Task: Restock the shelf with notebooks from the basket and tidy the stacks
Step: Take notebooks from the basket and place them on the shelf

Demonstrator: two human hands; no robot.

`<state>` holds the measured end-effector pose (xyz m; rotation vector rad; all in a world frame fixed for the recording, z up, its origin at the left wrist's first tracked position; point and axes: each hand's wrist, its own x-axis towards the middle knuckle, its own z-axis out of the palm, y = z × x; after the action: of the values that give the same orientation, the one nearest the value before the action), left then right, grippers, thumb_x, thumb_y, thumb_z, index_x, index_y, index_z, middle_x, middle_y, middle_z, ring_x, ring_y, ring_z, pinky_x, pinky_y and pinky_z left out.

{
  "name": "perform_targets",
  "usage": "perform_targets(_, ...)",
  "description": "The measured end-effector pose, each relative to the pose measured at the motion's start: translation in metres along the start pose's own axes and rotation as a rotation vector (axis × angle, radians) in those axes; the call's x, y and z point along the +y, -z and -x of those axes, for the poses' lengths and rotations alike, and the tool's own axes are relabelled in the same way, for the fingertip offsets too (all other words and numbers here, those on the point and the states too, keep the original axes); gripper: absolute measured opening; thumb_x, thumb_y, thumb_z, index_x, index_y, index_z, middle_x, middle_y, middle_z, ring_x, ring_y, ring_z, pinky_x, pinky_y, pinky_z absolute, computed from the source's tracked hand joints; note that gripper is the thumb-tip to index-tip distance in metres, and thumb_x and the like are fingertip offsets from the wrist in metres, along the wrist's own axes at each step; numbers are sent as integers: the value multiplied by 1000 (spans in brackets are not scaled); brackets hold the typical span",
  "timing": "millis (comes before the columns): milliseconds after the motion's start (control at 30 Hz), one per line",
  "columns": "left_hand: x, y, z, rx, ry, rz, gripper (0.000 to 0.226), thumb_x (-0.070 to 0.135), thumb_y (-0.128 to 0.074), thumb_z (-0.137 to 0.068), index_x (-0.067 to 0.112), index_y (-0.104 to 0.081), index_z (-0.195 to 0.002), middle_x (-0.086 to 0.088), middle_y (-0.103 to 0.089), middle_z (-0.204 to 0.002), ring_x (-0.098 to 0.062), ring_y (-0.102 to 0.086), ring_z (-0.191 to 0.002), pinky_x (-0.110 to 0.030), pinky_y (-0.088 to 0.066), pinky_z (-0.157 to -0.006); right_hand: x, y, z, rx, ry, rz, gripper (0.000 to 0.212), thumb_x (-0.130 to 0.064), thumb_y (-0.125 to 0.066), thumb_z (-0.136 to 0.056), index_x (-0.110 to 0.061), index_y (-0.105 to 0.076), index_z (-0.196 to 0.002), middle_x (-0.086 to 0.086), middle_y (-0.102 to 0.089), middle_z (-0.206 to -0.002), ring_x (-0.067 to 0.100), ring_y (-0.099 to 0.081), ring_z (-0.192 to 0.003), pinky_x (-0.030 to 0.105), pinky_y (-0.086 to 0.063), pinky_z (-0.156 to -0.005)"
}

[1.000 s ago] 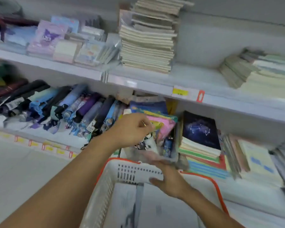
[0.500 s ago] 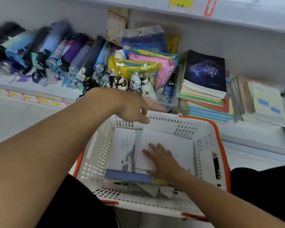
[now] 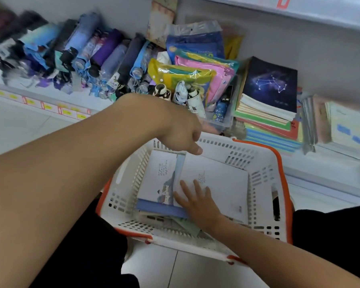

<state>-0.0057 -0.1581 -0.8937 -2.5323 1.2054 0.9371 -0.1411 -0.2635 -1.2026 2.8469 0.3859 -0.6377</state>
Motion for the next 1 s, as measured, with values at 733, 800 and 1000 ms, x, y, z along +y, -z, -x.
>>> perform_targets(733, -28, 17, 8, 97, 354, -26, 65, 69, -39, -89, 8, -48, -71, -2, -46, -74, -18, -45, -68, -33, -38, -80, 145, 214, 19, 809, -166, -1561, 12, -15, -60, -98, -13, -70, -104, 3, -76, -96, 16, -71, -84, 39, -57, -82)
perform_targets(800, -39, 16, 6, 209, 346, 163, 63, 71, -49, -83, 9, -60, -82, -6, -59, -85, -20, -54, -76, -33, -44, -85, 137, 226, 21, 845, -86, -1969, 20, -16, -53, -101, -13, -66, -116, 6, -74, -113, 22, -71, -102, 41, -58, -89)
perform_targets(1000, -34, 30, 11, 573, 79, 827, 29, 24, -73, -84, 18, -64, -111, 0, -69, -108, -17, -65, -90, -32, -56, -82, 116, 201, 2, 442, -63, -2748, 65, -54, -33, -103, -6, -76, -111, 13, -71, -119, 27, -71, -104, 45, -58, -88)
